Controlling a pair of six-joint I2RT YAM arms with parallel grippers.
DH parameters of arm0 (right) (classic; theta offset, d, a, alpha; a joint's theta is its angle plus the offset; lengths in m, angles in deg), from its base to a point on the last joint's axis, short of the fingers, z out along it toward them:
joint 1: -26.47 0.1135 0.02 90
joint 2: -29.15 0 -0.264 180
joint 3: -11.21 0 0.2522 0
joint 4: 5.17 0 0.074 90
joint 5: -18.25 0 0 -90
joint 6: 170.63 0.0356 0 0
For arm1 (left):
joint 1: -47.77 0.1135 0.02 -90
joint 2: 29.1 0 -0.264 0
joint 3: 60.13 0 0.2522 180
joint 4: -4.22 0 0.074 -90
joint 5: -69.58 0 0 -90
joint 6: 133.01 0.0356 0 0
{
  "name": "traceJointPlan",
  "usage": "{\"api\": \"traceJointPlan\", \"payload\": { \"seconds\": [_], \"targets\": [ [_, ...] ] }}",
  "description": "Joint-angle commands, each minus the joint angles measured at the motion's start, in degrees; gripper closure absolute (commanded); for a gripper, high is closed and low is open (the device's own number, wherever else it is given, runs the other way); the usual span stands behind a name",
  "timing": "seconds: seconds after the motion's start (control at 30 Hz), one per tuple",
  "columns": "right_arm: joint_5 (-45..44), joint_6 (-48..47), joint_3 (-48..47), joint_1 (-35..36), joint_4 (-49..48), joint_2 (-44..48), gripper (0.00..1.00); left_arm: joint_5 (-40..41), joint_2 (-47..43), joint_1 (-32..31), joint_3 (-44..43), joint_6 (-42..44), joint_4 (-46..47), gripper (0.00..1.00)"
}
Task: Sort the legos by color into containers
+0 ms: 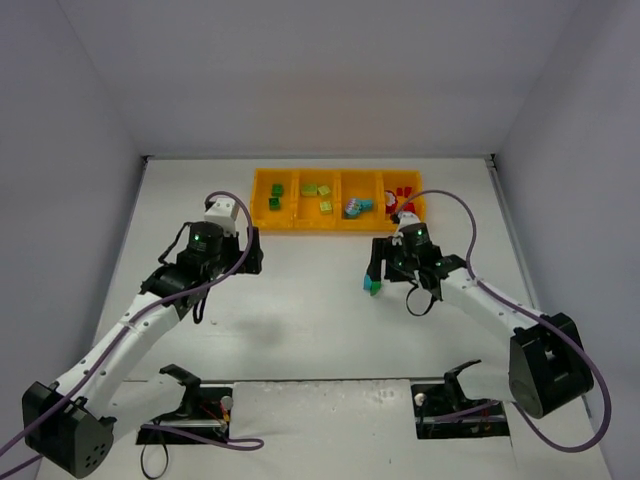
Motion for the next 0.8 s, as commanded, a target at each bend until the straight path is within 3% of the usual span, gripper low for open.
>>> {"api": "traceJointPlan", "payload": {
  "seconds": [0.0,0.17,0.47,0.77],
  "targets": [
    [-0.25,4.91,2.58,1.32,-2.58,3.64,0.30,-0.72,0.62,0.52,-1.32,-0.14,3.54,0.03],
    [-3.31,7.46,3.64,3.77,-2.50,3.21,0.31,-1.60,0.97,0.51,-1.50,-0.23,3.54,0.03],
    [-8.25,10.54,3.20,8.17,-1.88,-0.93,0.47,-1.60,1.15,0.43,-1.76,0.13,3.10,0.03],
    [-14.75,14.23,2.32,9.93,0.05,-4.17,0.50,-2.12,1.67,0.51,-1.94,0.04,2.83,0.03]
  ]
}}
